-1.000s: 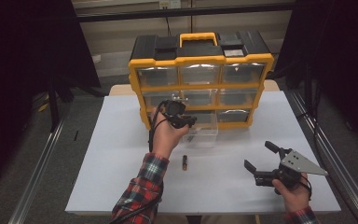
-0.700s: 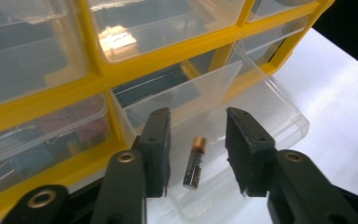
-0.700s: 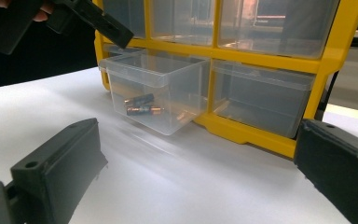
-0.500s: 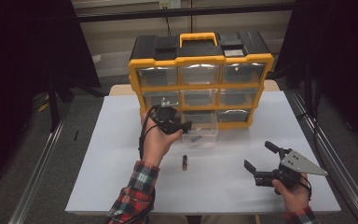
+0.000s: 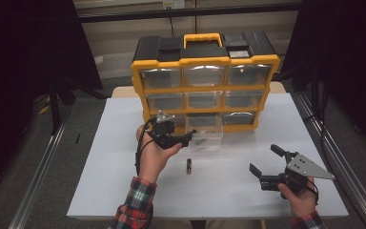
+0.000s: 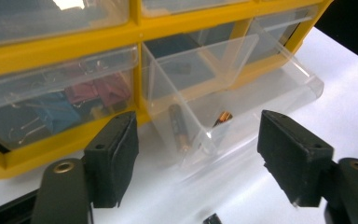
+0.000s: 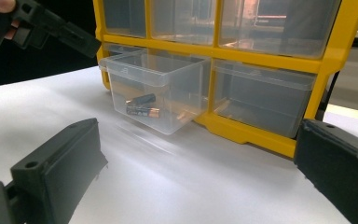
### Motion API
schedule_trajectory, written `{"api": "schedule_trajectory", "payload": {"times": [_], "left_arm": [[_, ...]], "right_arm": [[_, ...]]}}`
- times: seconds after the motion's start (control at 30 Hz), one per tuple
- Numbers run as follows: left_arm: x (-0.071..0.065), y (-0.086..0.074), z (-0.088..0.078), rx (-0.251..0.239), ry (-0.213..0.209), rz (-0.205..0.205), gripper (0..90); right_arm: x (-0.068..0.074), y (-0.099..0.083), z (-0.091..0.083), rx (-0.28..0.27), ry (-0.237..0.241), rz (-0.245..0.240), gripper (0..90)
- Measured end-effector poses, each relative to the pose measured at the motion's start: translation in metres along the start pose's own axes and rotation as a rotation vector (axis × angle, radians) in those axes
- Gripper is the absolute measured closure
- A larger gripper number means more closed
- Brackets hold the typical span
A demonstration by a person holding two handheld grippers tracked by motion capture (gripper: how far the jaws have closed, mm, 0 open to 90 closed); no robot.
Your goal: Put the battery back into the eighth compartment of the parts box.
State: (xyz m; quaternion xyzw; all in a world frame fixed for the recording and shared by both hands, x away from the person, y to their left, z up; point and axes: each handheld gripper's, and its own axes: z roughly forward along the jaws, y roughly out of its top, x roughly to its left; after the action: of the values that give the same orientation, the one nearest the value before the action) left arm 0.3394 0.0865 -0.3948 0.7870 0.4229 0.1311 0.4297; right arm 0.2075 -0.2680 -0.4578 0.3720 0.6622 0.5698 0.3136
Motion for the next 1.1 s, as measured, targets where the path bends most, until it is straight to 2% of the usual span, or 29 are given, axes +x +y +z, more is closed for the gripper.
{"api": "schedule_trajectory", "payload": {"times": [0.33, 0.43, 0.5, 0.53, 0.57, 0.63, 0.67, 0.7, 1.1], "left_arm": [[-0.002, -0.019, 0.0, 0.016, 0.011, 0.015, 19.3], [-0.003, -0.024, 0.002, 0.014, 0.01, 0.014, 17.4], [-0.004, -0.027, 0.004, 0.0, 0.012, -0.003, 15.9], [-0.004, -0.028, 0.004, 0.003, 0.008, 0.004, 15.8], [-0.005, -0.03, 0.005, -0.007, 0.014, -0.009, 15.7], [-0.005, -0.033, 0.004, 0.006, 0.016, 0.018, 15.5], [-0.006, -0.034, 0.005, -0.001, 0.011, 0.009, 15.0], [-0.006, -0.035, 0.005, 0.009, 0.019, 0.02, 14.5], [-0.014, -0.053, 0.012, -0.002, 0.019, 0.018, 14.1]], "right_arm": [[0.0, 0.0, 0.0, 0.0, 0.0, 0.0, 0.4], [0.0, 0.0, 0.0, 0.0, 0.0, -0.002, 0.4], [0.0, 0.0, 0.0, -0.001, 0.0, -0.002, 0.4], [0.0, 0.0, 0.0, 0.0, -0.001, -0.002, 0.4], [0.0, 0.0, 0.0, 0.0, -0.001, 0.0, 0.4], [0.0, 0.0, 0.0, -0.001, 0.0, -0.001, 0.4], [0.0, 0.0, 0.0, -0.001, -0.001, -0.001, 0.4], [0.0, 0.0, 0.0, -0.001, -0.001, -0.001, 0.4], [0.0, 0.0, 0.0, -0.001, 0.0, -0.001, 0.4]]}}
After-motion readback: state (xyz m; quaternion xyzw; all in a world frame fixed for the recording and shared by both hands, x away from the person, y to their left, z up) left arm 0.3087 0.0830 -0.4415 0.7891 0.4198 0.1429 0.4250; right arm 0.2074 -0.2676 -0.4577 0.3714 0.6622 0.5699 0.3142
